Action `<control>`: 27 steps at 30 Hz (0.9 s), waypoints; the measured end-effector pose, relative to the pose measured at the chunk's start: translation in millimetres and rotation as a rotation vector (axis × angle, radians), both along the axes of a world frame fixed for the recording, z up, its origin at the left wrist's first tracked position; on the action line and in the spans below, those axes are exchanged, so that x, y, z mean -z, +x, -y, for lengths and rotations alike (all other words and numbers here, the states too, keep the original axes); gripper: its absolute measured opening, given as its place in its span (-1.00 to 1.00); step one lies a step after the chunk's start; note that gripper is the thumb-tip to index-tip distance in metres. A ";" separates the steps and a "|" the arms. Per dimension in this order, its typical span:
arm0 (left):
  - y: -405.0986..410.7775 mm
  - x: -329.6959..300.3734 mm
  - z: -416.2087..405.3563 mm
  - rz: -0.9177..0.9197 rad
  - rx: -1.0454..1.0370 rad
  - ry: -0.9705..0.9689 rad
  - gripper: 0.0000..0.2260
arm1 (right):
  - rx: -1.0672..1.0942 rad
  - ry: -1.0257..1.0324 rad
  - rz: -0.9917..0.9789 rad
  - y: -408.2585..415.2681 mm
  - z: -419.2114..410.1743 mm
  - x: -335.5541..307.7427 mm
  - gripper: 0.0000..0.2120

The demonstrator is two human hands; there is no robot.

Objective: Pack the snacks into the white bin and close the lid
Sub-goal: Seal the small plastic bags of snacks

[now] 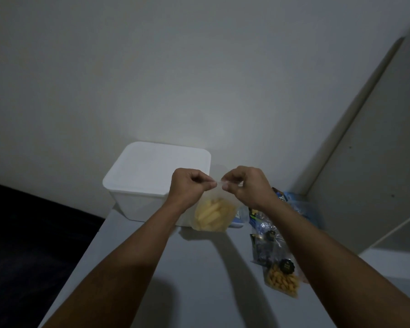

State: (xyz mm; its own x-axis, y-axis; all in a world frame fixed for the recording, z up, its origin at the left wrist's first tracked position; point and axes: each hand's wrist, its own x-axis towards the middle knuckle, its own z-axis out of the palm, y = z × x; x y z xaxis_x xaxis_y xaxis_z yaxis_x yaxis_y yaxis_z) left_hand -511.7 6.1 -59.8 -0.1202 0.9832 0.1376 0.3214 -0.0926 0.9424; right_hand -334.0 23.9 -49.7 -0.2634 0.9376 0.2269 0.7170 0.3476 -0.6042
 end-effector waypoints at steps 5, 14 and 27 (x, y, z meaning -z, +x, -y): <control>-8.5 -1.1 -3.1 0.081 0.002 -0.020 -0.91 | 0.089 -0.017 0.022 14.8 -3.0 -3.2 -0.92; -3.2 2.0 -6.7 0.041 -0.011 -0.005 -0.93 | 0.027 -0.041 -0.011 15.3 -2.1 -3.8 -0.89; -18.6 13.6 -9.9 0.145 -0.046 -0.051 -0.89 | 0.093 -0.103 -0.038 26.8 -7.3 -0.2 -0.90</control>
